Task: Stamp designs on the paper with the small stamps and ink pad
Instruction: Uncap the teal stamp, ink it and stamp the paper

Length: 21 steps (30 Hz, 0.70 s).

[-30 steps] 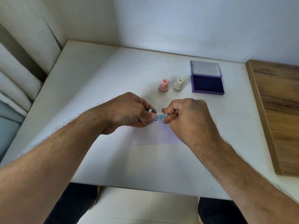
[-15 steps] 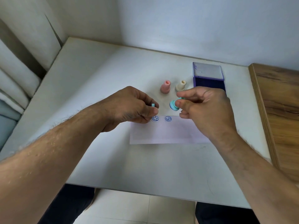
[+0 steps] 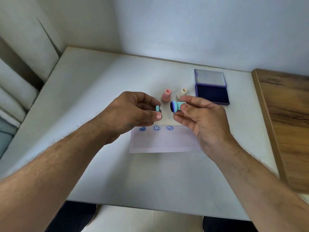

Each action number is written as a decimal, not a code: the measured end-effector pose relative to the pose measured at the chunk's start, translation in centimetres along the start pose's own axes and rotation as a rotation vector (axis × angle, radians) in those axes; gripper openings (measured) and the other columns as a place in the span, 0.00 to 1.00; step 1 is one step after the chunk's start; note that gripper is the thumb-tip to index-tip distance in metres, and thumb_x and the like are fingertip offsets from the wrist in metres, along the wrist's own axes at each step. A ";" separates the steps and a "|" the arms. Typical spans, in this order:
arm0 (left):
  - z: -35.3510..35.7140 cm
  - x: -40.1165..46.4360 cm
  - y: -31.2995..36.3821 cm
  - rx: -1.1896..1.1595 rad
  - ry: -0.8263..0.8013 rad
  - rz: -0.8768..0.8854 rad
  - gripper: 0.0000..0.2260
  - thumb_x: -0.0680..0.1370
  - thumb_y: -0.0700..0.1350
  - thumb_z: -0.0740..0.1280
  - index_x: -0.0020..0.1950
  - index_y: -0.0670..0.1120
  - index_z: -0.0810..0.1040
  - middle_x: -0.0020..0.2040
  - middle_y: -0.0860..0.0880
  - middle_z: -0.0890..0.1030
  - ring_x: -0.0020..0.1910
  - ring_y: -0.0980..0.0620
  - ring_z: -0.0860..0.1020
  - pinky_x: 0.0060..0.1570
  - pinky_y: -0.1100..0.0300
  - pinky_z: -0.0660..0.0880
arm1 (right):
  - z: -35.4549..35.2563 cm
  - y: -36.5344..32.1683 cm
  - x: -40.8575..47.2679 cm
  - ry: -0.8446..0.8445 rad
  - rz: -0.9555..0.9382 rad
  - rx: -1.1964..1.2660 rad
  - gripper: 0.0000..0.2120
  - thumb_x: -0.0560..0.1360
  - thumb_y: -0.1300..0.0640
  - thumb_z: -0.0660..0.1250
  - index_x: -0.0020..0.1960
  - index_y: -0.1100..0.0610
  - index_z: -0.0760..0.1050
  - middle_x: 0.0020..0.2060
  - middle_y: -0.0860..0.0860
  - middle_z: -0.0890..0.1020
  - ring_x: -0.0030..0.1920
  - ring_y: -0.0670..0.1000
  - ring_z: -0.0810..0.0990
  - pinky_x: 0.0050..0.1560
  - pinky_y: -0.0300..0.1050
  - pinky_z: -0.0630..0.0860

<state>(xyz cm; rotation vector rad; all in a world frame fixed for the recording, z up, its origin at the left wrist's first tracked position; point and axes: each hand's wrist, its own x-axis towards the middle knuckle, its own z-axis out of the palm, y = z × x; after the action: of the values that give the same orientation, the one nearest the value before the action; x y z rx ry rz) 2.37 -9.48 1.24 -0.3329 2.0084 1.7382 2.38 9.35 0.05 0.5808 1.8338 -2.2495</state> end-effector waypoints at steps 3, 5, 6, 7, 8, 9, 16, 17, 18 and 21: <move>0.0 0.0 0.1 -0.008 0.005 0.021 0.14 0.71 0.35 0.75 0.55 0.42 0.83 0.47 0.43 0.87 0.42 0.49 0.85 0.49 0.55 0.83 | 0.0 0.1 0.0 -0.027 0.021 0.062 0.10 0.73 0.70 0.69 0.52 0.63 0.82 0.48 0.59 0.85 0.45 0.55 0.87 0.46 0.48 0.83; -0.1 0.0 0.1 -0.028 0.013 0.030 0.14 0.71 0.35 0.75 0.55 0.42 0.83 0.46 0.44 0.87 0.41 0.49 0.85 0.49 0.55 0.83 | 0.1 0.2 0.0 -0.046 0.029 0.079 0.09 0.73 0.71 0.68 0.51 0.63 0.82 0.48 0.59 0.86 0.45 0.55 0.87 0.46 0.48 0.83; -0.1 0.0 0.1 -0.042 0.017 0.032 0.14 0.70 0.35 0.75 0.54 0.42 0.83 0.46 0.44 0.87 0.41 0.49 0.85 0.48 0.56 0.83 | 0.1 0.2 0.0 -0.057 0.027 0.077 0.09 0.73 0.71 0.67 0.50 0.62 0.82 0.47 0.59 0.86 0.46 0.55 0.87 0.46 0.48 0.83; 0.0 0.0 0.1 -0.054 0.021 0.035 0.13 0.70 0.35 0.75 0.54 0.42 0.83 0.45 0.44 0.87 0.41 0.49 0.85 0.48 0.56 0.83 | 0.2 0.3 0.0 -0.070 0.020 0.069 0.10 0.73 0.72 0.67 0.49 0.62 0.82 0.47 0.58 0.86 0.46 0.55 0.87 0.47 0.48 0.83; 0.0 0.1 0.1 -0.066 0.023 0.040 0.13 0.70 0.35 0.75 0.54 0.43 0.83 0.44 0.44 0.87 0.40 0.49 0.85 0.47 0.56 0.83 | 0.2 0.4 0.0 -0.082 0.012 0.061 0.10 0.73 0.73 0.67 0.49 0.61 0.82 0.46 0.57 0.86 0.46 0.55 0.87 0.47 0.47 0.83; 0.0 0.1 0.1 -0.077 0.024 0.046 0.12 0.70 0.35 0.75 0.53 0.43 0.83 0.43 0.45 0.87 0.40 0.50 0.85 0.47 0.57 0.83 | 0.2 0.4 0.0 -0.093 0.005 0.056 0.11 0.73 0.74 0.67 0.48 0.61 0.82 0.45 0.56 0.86 0.46 0.55 0.87 0.47 0.48 0.83; 0.3 0.0 0.0 -0.071 0.021 0.078 0.13 0.68 0.36 0.77 0.51 0.43 0.84 0.45 0.43 0.87 0.43 0.46 0.85 0.50 0.51 0.83 | 0.2 0.6 -0.1 -0.117 -0.037 -0.015 0.11 0.72 0.73 0.68 0.49 0.60 0.82 0.46 0.56 0.86 0.46 0.56 0.87 0.47 0.49 0.83; 0.3 0.0 0.0 -0.065 0.018 0.079 0.13 0.67 0.36 0.77 0.51 0.43 0.84 0.45 0.43 0.87 0.44 0.44 0.86 0.50 0.51 0.83 | 0.3 0.6 -0.1 -0.121 -0.043 -0.029 0.11 0.72 0.73 0.68 0.49 0.60 0.82 0.46 0.56 0.86 0.46 0.56 0.87 0.46 0.49 0.83; 0.3 -0.1 0.1 -0.061 0.017 0.080 0.14 0.66 0.36 0.77 0.51 0.43 0.84 0.45 0.44 0.87 0.45 0.43 0.86 0.50 0.51 0.83 | 0.3 0.6 -0.1 -0.125 -0.046 -0.035 0.11 0.72 0.72 0.68 0.49 0.60 0.82 0.46 0.57 0.86 0.45 0.56 0.87 0.46 0.50 0.83; 0.4 -0.1 0.1 -0.068 0.014 0.085 0.17 0.62 0.41 0.77 0.50 0.44 0.84 0.45 0.44 0.87 0.45 0.43 0.86 0.48 0.53 0.83 | 0.2 0.6 -0.1 -0.130 -0.054 -0.046 0.11 0.72 0.72 0.68 0.50 0.60 0.82 0.47 0.57 0.86 0.45 0.57 0.87 0.46 0.50 0.83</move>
<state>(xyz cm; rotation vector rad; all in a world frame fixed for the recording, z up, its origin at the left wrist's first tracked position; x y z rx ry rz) 2.46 -9.11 1.36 -0.2865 2.0036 1.8639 2.63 8.98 -0.46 0.3718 1.8532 -2.2151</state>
